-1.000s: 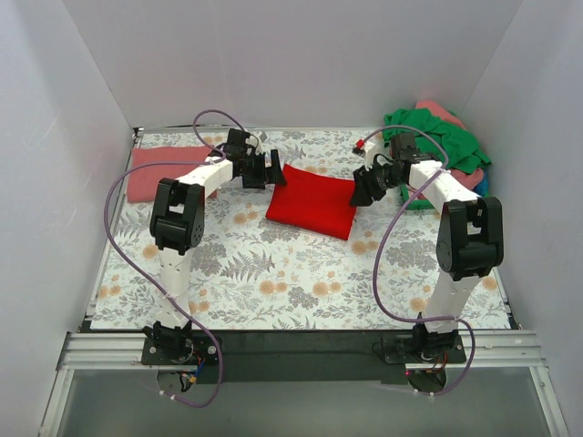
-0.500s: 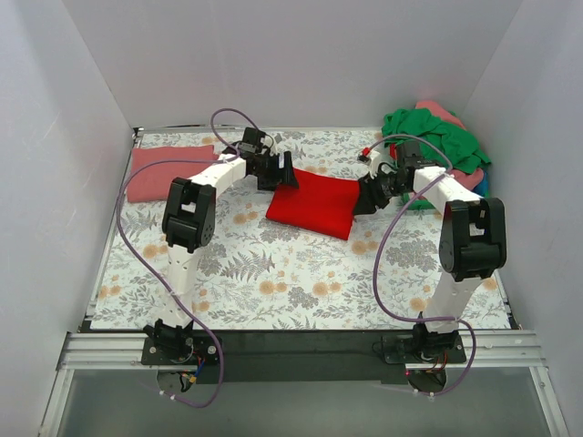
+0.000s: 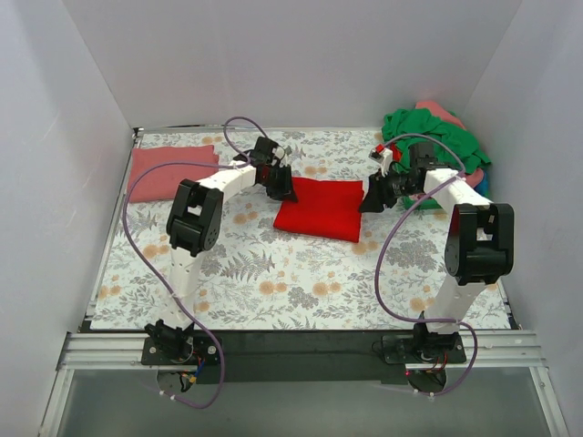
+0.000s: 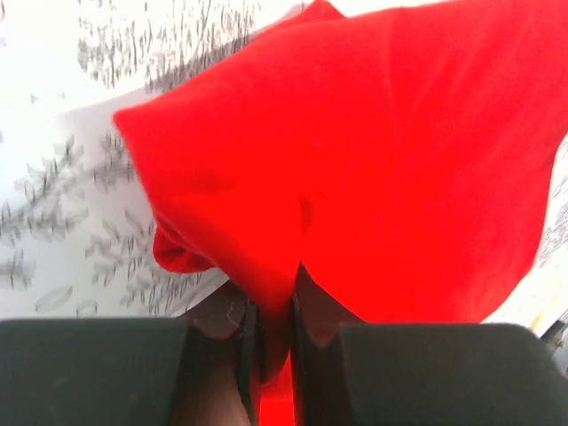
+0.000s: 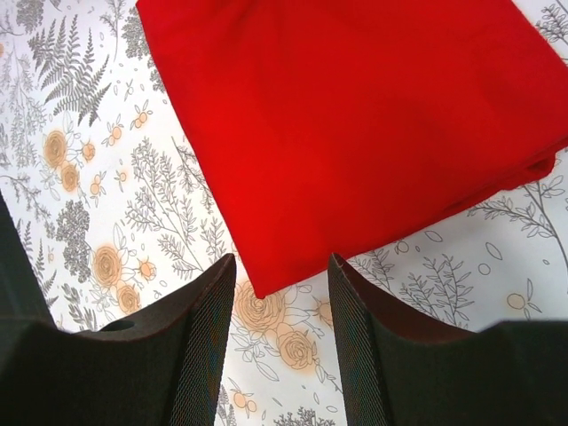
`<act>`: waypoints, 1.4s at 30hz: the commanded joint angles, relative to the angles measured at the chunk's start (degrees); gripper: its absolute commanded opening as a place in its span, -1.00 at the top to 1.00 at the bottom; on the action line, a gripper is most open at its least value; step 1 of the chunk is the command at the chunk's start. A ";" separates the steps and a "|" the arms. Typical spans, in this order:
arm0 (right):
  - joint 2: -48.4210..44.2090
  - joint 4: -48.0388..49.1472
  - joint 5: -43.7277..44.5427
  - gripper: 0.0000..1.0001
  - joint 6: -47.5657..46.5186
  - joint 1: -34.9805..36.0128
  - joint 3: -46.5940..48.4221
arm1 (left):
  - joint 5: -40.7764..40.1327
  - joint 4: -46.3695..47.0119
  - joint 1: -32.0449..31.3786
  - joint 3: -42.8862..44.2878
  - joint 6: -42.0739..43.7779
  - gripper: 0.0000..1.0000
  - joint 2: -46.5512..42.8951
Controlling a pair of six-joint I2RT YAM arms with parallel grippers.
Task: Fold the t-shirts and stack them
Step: Neatly place the folded tshirt to the corner
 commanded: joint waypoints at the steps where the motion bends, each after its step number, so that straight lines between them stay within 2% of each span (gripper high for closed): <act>1: -2.61 0.92 -2.75 -0.06 -0.66 -0.83 -0.92 | -2.63 -3.51 -0.58 -3.64 3.39 1.00 -5.22; 4: -2.96 0.92 -3.36 -0.06 -0.66 -1.44 -1.09 | -15.53 -5.25 -0.49 -4.87 6.91 1.00 -11.37; 5: -3.05 1.00 -3.45 -0.06 -0.58 -1.44 -1.09 | -25.40 -5.61 -0.58 -5.30 9.45 1.00 -12.52; 7: -3.14 1.00 -3.80 -0.06 -0.49 -1.53 -1.18 | -35.38 -5.71 -0.58 -7.93 12.62 1.00 -15.68; 8: -3.05 1.00 -4.15 -0.05 -0.49 -1.53 -1.18 | -43.26 -4.66 -0.58 -9.25 16.38 1.00 -16.48; 10: -3.14 1.00 -4.33 -0.05 -0.40 -1.53 -1.27 | -50.17 -2.73 -0.49 -13.54 19.74 1.00 -18.93; 12: -3.40 1.09 -4.59 -0.05 -0.40 -1.53 -1.36 | -58.23 2.71 -0.58 -16.89 26.07 1.00 -20.87; 14: -3.40 1.09 -5.12 -0.05 -0.31 -1.53 -1.45 | -62.05 11.67 -0.49 -21.64 31.60 1.00 -23.68; 15: -3.31 1.01 -5.21 -0.05 -0.31 -1.45 -1.45 | -64.50 15.18 -0.40 -23.05 37.46 1.00 -24.48; 16: -3.31 1.09 -5.47 -0.06 -0.22 -1.53 -1.53 | -65.57 22.09 -0.40 -25.15 40.12 1.00 -25.27; 17: -3.14 1.09 -5.65 -0.05 -0.22 -1.53 -1.53 | -66.01 24.77 -0.14 -25.61 42.24 1.00 -25.89; 18: -3.14 1.09 -5.65 -0.05 -0.31 -1.53 -1.62 | -66.63 26.88 0.03 -25.70 46.00 1.00 -25.89; 25: -3.22 1.00 -6.97 -0.05 -0.22 -1.53 -1.71 | -68.04 37.60 2.76 -22.27 57.00 1.00 -23.96; 38: -3.84 1.00 -8.28 -0.05 -0.05 -1.53 -1.80 | -68.30 39.12 7.68 -21.48 58.52 1.00 -26.24; 42: -3.93 0.92 -8.11 -0.05 -0.05 -1.62 -1.88 | -68.39 40.70 8.56 -21.40 61.77 1.00 -26.77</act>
